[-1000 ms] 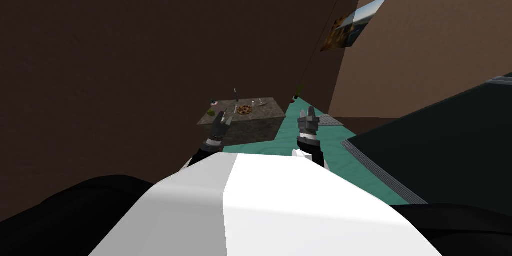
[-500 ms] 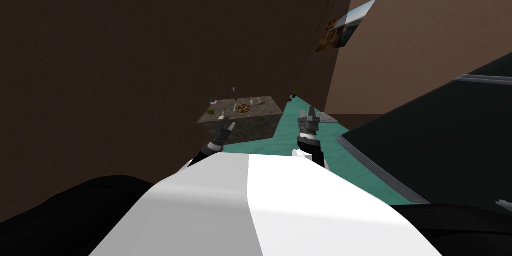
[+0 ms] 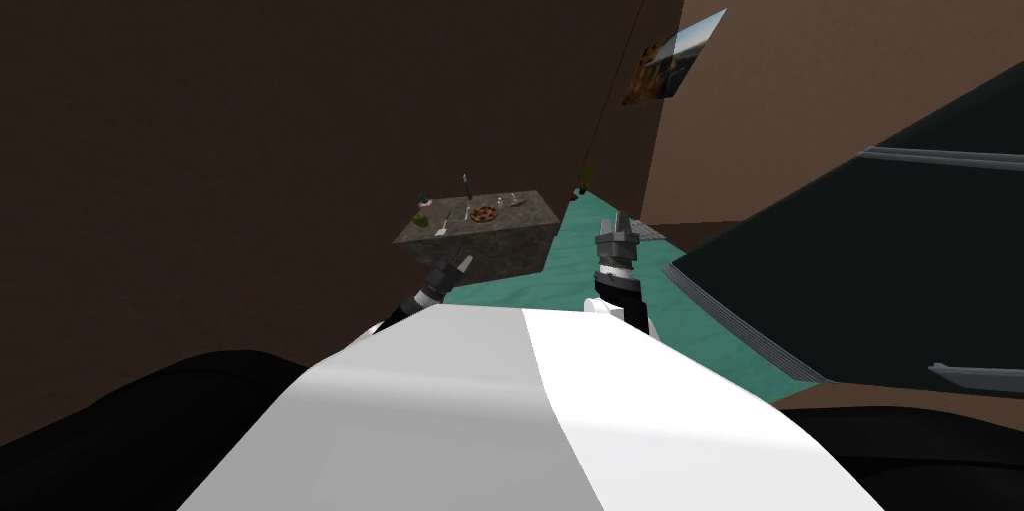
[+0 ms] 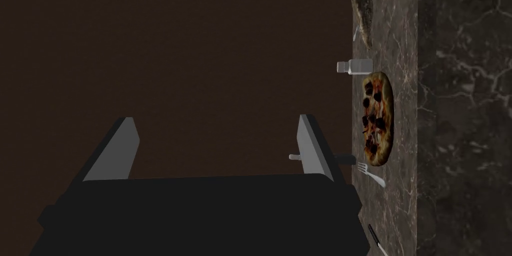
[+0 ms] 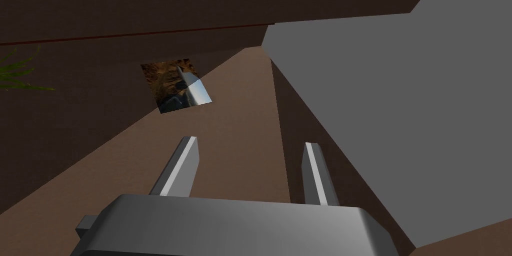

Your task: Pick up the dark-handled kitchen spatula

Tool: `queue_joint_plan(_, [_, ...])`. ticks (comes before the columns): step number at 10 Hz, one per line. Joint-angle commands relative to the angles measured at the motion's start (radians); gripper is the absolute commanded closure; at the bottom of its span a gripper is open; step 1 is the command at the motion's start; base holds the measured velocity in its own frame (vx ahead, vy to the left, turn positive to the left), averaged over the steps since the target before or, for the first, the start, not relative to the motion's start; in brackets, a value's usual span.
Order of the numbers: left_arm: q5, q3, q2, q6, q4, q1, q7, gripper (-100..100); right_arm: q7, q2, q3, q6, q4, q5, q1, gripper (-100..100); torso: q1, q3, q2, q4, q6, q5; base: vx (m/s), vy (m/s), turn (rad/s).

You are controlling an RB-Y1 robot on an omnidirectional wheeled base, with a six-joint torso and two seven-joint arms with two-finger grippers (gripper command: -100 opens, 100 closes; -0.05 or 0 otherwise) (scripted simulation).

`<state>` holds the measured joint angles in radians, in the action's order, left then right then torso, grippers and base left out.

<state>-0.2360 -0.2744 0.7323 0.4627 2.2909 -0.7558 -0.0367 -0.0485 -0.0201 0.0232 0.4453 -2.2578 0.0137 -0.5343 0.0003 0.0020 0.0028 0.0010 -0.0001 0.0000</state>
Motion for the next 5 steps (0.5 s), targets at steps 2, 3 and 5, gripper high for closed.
queue_joint_plan(2, [-0.022,-0.019,0.077,-0.007,-0.025,-0.011,-0.007,-100,0.0,0.0,0.0,0.0,0.0,0.0,0.0,0,0.0,0.0,0.0,0.0,0.0,0.0,-0.054,-0.007,-0.083])
queue_joint_plan(3, [-0.046,-0.036,0.108,-0.016,-0.049,-0.024,-0.014,-100,0.0,0.0,0.0,0.0,0.0,0.0,0.0,0,0.0,0.0,0.0,0.0,0.0,0.0,-0.079,-0.012,-0.118])
queue_joint_plan(5, [-0.046,-0.036,0.147,-0.016,-0.049,-0.024,-0.014,-100,0.0,0.0,0.0,0.0,0.0,0.0,0.0,0,0.0,0.001,0.002,0.0,0.0,0.0,-0.053,-0.009,-0.024])
